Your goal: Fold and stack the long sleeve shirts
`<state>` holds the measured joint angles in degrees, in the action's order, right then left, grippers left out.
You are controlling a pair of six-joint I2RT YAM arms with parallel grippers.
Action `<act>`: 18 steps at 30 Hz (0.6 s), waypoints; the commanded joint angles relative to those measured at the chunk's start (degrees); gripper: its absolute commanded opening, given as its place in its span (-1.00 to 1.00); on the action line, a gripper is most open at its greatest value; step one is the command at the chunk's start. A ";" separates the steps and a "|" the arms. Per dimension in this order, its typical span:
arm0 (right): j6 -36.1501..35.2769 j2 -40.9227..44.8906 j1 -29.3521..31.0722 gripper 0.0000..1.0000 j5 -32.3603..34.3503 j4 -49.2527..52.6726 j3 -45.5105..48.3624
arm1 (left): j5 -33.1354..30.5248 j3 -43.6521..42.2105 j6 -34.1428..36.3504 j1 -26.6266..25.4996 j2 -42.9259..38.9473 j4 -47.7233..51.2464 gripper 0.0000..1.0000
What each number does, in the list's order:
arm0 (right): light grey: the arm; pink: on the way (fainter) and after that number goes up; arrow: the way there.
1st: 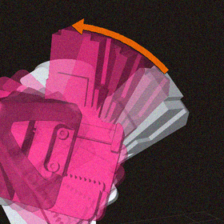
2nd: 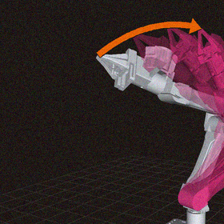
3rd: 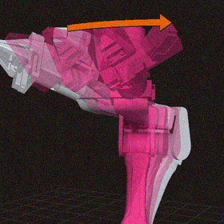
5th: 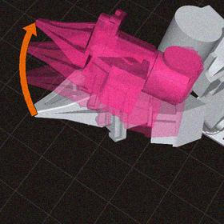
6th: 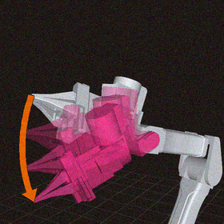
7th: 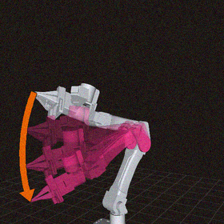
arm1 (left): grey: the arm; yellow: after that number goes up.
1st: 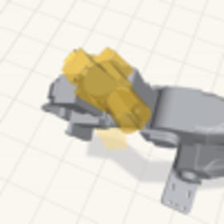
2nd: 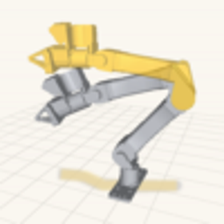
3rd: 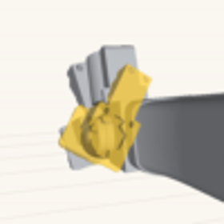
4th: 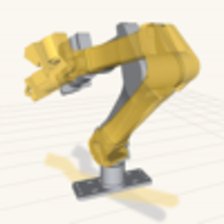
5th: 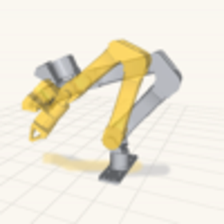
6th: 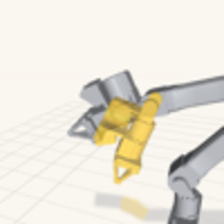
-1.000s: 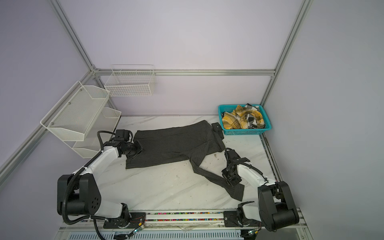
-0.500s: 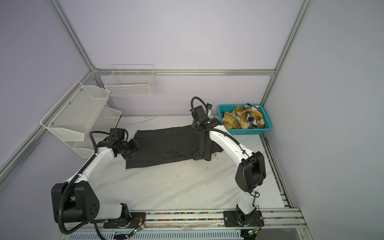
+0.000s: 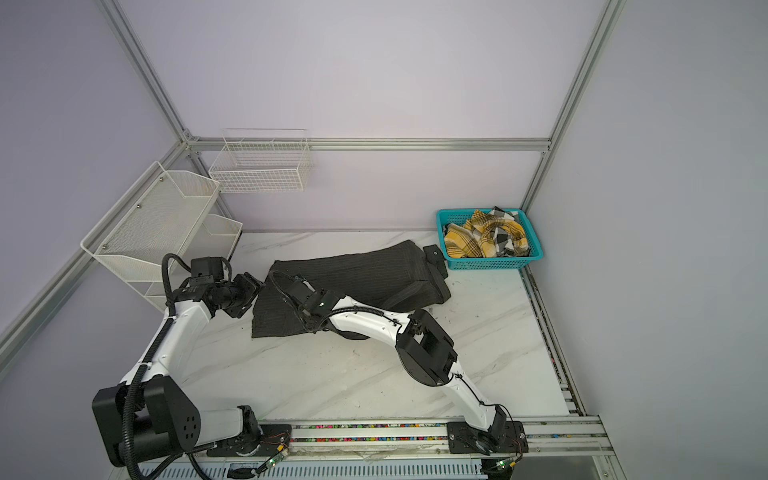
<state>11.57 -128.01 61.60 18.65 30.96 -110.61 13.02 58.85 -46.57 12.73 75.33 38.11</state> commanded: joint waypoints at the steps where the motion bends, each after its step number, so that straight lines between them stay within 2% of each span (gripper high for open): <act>1: 2.23 8.81 -2.71 0.42 2.29 0.79 1.36 | 2.03 -3.64 -0.76 0.70 1.39 -3.84 0.38; 5: 9.29 15.46 -8.03 0.29 -0.56 2.94 7.87 | 4.99 -2.69 1.13 -0.51 3.76 -6.69 0.30; 9: 14.05 23.67 -14.80 0.21 -7.18 1.36 18.54 | 5.13 -0.97 3.31 -3.78 8.59 -5.91 0.24; 12: 14.10 27.10 -15.31 0.20 -10.00 0.44 23.88 | 1.30 -1.45 3.55 -6.82 10.74 -4.39 0.24; 15: 15.93 27.82 -15.35 0.10 -11.32 2.42 26.98 | 0.32 -1.64 3.43 -7.66 13.96 -4.23 0.05; 18: 15.99 29.62 -15.29 0.10 -13.68 1.08 30.57 | -2.73 -1.08 3.24 -7.72 17.16 -2.84 -0.03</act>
<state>25.67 -99.63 45.67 8.62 31.09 -82.59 13.96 56.88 -43.90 4.80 91.15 34.09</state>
